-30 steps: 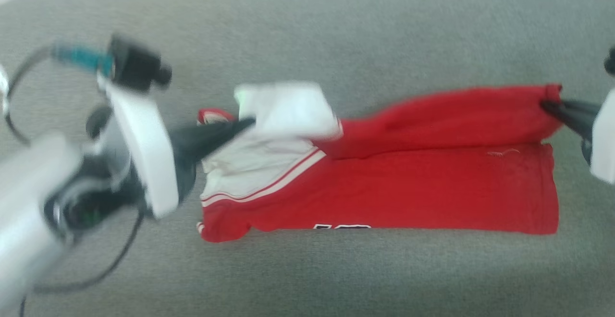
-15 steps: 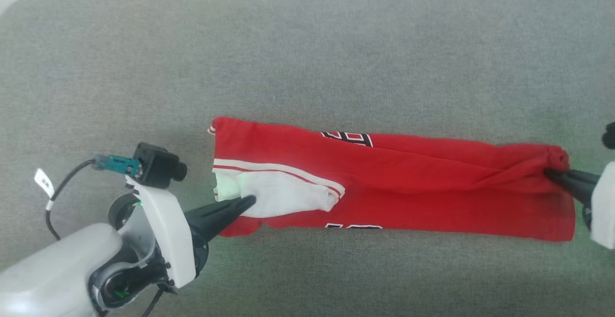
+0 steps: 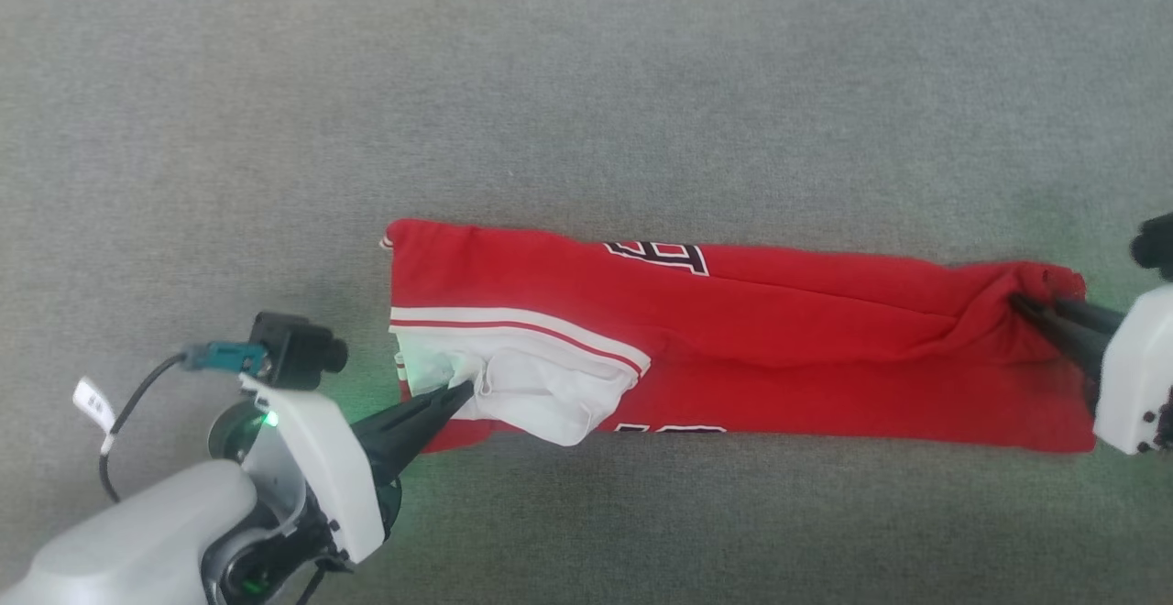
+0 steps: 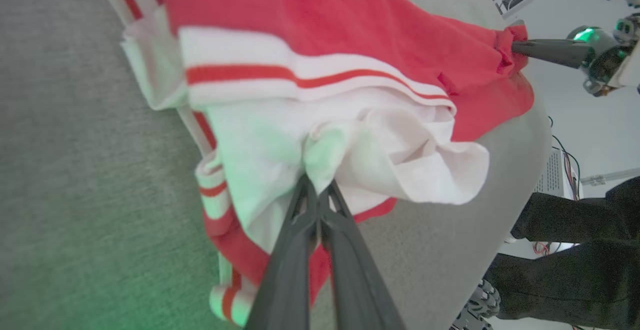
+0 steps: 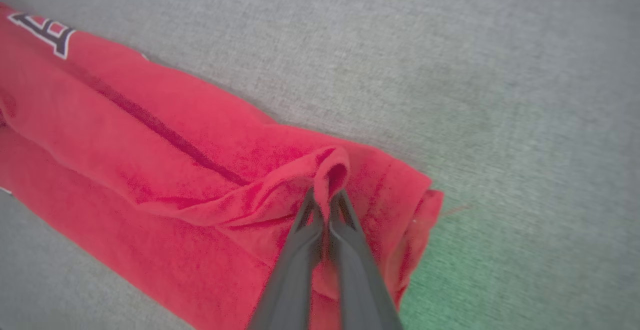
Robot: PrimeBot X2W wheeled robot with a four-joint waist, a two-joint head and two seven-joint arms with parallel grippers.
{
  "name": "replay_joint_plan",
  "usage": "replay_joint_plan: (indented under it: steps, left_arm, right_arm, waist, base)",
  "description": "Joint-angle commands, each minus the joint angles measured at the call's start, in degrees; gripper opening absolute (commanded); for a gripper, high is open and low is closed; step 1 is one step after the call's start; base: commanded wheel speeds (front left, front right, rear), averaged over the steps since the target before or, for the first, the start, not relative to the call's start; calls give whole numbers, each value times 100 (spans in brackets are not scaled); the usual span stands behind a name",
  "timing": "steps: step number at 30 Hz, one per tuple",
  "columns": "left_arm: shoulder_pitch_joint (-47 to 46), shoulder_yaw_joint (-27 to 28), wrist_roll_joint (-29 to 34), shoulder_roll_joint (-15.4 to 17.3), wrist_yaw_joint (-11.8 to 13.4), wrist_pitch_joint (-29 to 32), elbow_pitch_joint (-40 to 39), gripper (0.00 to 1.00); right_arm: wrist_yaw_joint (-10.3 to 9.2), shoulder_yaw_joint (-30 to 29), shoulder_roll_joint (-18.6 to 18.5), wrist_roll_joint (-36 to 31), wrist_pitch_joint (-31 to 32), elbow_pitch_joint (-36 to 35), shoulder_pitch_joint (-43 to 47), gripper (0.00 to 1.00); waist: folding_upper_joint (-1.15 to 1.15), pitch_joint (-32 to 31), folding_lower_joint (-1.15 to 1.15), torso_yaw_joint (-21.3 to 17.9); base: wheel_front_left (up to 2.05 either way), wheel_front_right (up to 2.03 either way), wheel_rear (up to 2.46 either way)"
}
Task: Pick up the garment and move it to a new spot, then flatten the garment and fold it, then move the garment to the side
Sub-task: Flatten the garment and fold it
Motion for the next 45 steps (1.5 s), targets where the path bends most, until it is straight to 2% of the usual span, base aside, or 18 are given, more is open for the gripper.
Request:
replay_joint_plan:
  steps: [1, 2, 7, 11, 13, 14, 20, 23, 33, 45]
  left_arm:
    - [133, 14, -89, 2, -8, -139, 7, 94]
    - [166, 39, -106, -14, -8, -259, -7, 100]
    - [504, 153, -339, -125, -8, -764, -30, 100]
    - [1002, 536, -395, -372, -8, -962, 79, 100]
    - [1215, 918, -286, -541, -8, -982, 185, 100]
    - [1215, 918, -286, -541, -8, -982, 185, 100]
    - [2042, 2181, 246, -1104, -9, -979, 548, 100]
    - [2398, 2760, 647, -1341, -8, -979, 705, 100]
    - [3145, 4362, 2533, -2038, -8, -980, 1143, 100]
    - [3678, 6383, 5540, -2946, -4, -981, 617, 100]
  right_arm:
    - [-9, -110, 14, 46, -53, -25, 126, 100]
    - [-9, -201, 24, 88, -73, -46, 171, 100]
    - [-9, -637, -28, 245, -113, -109, 520, 100]
    - [-9, -1051, 57, 347, -177, -15, 942, 100]
    - [-9, -1195, 67, 372, -189, 15, 1131, 100]
    - [-9, -1195, 67, 372, -189, 15, 1131, 100]
    - [-9, -1726, 133, 466, -275, 181, 1648, 100]
    - [-9, -1986, 166, 495, -256, 278, 1879, 100]
    - [-9, -2576, 497, 617, -86, 606, 2436, 100]
    - [-9, -2910, 993, 449, 273, 973, 2387, 100]
  waist:
    - [0, -52, 0, 39]
    - [0, -88, 0, 61]
    - [0, -342, 0, 216]
    - [0, -571, 0, 426]
    - [0, -645, 0, 520]
    - [0, -645, 0, 520]
    - [0, -794, 0, 751]
    - [0, -853, 0, 823]
    - [0, -1052, 0, 903]
    - [0, -1185, 0, 924]
  base:
    - [0, 0, 0]
    - [0, 0, 0]
    - [0, 0, 0]
    - [0, 0, 0]
    - [0, 0, 0]
    - [0, 0, 0]
    - [0, 0, 0]
    - [0, 0, 0]
    - [0, 0, 0]
    - [0, 0, 0]
